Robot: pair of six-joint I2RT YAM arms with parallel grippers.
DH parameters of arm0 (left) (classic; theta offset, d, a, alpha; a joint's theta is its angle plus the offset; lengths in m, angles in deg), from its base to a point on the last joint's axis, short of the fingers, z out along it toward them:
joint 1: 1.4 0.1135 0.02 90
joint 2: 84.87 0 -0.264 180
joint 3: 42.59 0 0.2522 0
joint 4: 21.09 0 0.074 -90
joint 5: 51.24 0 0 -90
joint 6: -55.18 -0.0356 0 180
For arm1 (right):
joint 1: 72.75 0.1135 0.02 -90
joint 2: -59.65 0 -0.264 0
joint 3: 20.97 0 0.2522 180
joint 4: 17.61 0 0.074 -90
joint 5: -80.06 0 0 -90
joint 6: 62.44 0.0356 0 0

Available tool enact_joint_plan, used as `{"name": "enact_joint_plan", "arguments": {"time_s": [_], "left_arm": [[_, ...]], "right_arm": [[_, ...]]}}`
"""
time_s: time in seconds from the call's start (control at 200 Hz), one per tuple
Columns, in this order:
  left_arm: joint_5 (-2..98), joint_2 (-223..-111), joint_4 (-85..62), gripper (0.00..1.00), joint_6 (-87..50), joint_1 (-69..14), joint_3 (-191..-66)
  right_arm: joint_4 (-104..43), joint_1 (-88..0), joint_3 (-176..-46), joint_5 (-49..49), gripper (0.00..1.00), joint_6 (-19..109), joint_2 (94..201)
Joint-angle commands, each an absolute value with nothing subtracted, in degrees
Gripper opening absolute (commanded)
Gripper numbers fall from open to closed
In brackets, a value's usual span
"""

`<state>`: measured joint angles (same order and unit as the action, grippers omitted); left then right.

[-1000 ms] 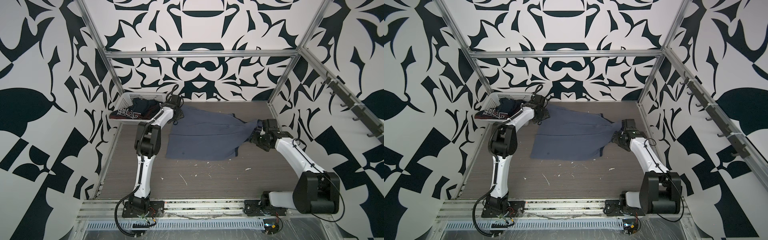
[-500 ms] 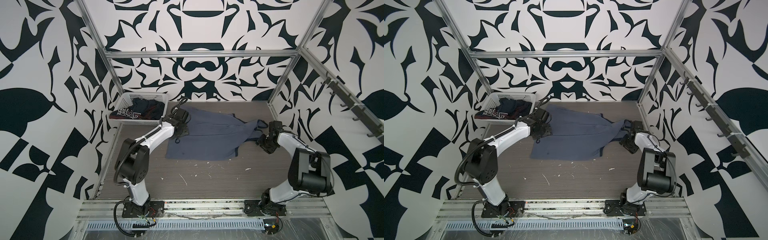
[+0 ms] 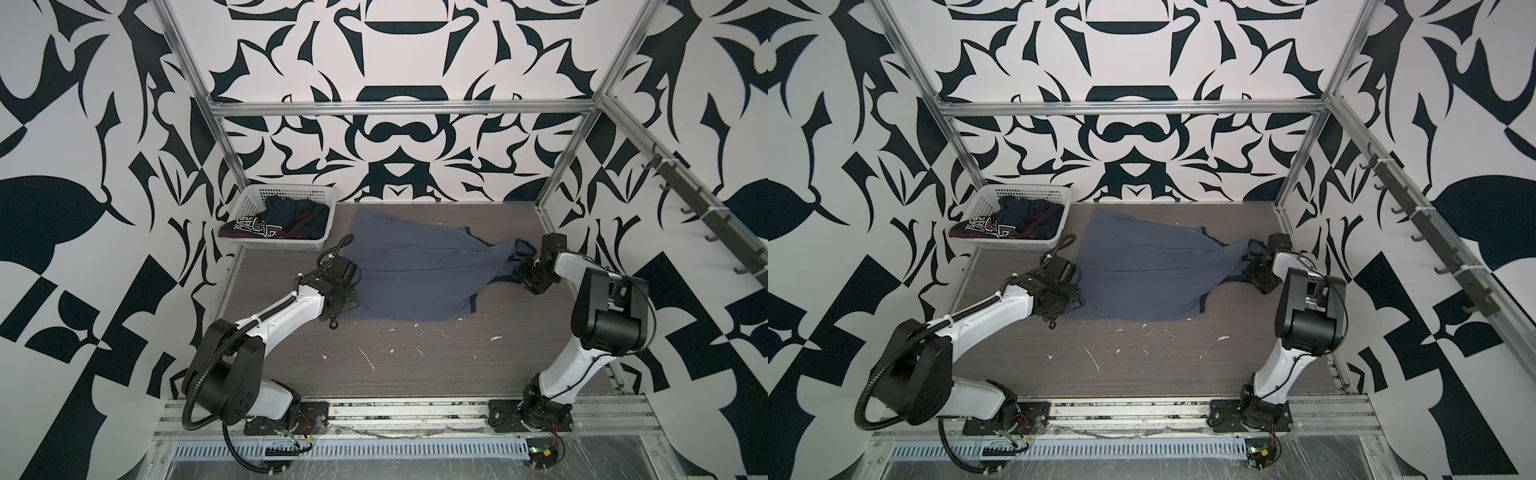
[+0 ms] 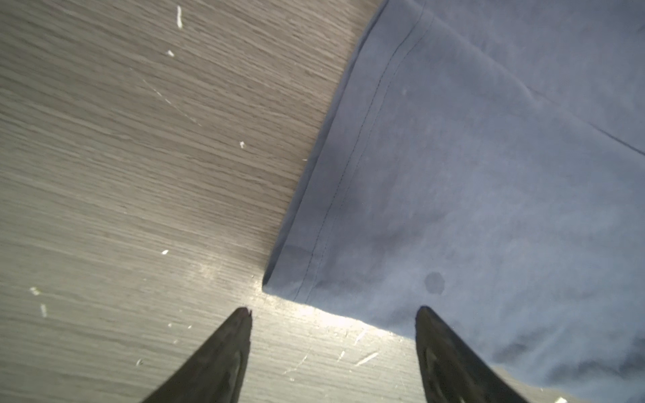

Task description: Fold and stack the tank tops

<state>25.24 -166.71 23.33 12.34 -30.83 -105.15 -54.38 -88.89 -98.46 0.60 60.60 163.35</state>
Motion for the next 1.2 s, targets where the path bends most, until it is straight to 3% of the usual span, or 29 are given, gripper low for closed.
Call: {"name": "enact_joint_plan", "arguments": {"time_s": [0.0, 0.365, 0.55, 0.635, 0.875, 1.01, 1.195], "left_arm": [[26.1, -168.2, 22.3, 0.76, 13.8, -31.0, -104.1], [27.1, -172.1, 22.3, 0.67, 15.2, -31.0, -103.3], [27.3, -173.1, 22.1, 0.58, 15.5, -31.2, -103.6], [26.3, -173.6, 22.0, 0.48, 15.5, -31.1, -103.7], [26.0, -174.4, 21.9, 0.15, 15.2, -31.1, -104.1], [25.5, -170.3, 23.3, 0.01, 15.1, -31.2, -104.1], [22.9, -159.6, 27.0, 0.0, 15.9, -31.1, -102.7]], "right_arm": [[-53.9, -88.7, -101.4, 1.9, 0.55, 61.3, 164.2], [-55.3, -88.8, -101.4, -0.8, 0.22, 61.1, 164.3], [-56.4, -88.8, -99.9, -2.8, 0.08, 61.2, 160.2], [-56.8, -88.7, -98.3, -3.4, 0.02, 61.3, 156.9], [-60.9, -88.7, -93.6, -7.3, 0.0, 60.3, 144.5], [-63.8, -88.8, -91.1, -9.8, 0.0, 60.6, 137.0], [-67.0, -88.8, -85.8, -12.6, 0.0, 60.2, 127.4]]}}
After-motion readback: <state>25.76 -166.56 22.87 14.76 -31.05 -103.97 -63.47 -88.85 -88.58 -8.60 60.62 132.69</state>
